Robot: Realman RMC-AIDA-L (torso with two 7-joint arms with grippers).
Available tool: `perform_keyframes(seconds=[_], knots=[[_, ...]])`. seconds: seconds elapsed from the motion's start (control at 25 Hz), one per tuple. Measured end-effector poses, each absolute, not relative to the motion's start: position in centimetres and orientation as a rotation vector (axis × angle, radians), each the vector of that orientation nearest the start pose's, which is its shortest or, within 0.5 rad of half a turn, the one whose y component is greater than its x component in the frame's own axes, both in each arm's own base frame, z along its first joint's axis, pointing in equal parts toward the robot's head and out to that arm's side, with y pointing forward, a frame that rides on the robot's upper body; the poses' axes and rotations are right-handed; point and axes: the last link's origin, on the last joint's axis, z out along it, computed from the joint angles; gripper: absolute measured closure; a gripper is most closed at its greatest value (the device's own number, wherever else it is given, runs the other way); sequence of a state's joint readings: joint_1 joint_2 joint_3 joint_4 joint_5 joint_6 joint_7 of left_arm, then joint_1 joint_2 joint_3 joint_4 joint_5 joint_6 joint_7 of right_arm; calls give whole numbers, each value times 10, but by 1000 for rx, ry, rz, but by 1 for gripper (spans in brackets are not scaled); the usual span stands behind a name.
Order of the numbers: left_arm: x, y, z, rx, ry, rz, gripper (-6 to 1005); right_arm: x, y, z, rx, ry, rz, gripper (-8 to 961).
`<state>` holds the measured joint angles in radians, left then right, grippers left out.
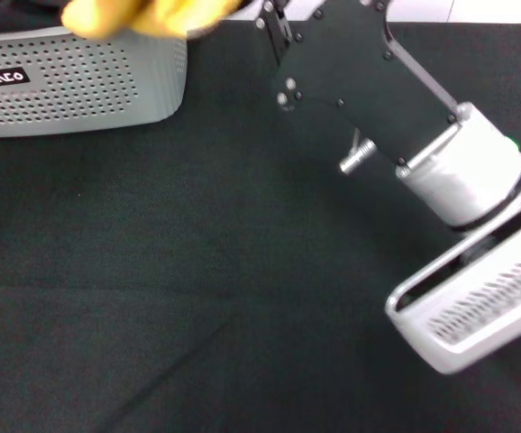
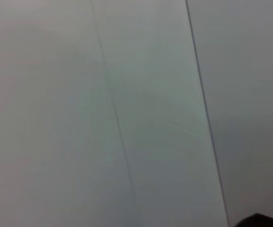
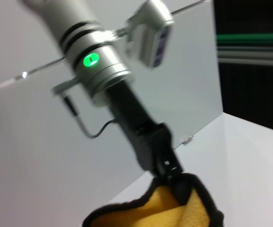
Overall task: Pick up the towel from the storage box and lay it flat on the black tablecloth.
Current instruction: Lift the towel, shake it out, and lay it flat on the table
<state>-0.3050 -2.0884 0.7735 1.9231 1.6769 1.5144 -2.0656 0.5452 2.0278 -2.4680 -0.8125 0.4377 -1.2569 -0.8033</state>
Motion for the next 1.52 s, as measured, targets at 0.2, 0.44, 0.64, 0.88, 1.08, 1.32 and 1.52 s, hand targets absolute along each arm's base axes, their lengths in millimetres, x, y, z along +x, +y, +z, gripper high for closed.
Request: perform_keyframes(seconds=[0.2,0.44,0.64,0.88,1.08,1.32,1.52], knots=[[-121,284,182,-2363,-120,-754,969,98,293,-60,-1775,-592,1204,945],[-136,274,168,-2503,-146,-738,969,117,291,-33,-1892,-298,1594,943],[-158,278,144,-2646,-230,-757,968,126,299,-7,-2010,-211,1764,940],[-180,284,111,-2773,-277,-843,968,103,328,13,-2208,-225,1800,938],[-189,284,98,-2808,-269,-884,967,81,339,10,-2323,-247,1780,935],[-197,283,91,-2804,-271,-916,966,68,340,9,-2346,-285,1785,933],[-200,285,87,-2808,-249,-925,962,63,340,12,-2338,-307,1788,930]])
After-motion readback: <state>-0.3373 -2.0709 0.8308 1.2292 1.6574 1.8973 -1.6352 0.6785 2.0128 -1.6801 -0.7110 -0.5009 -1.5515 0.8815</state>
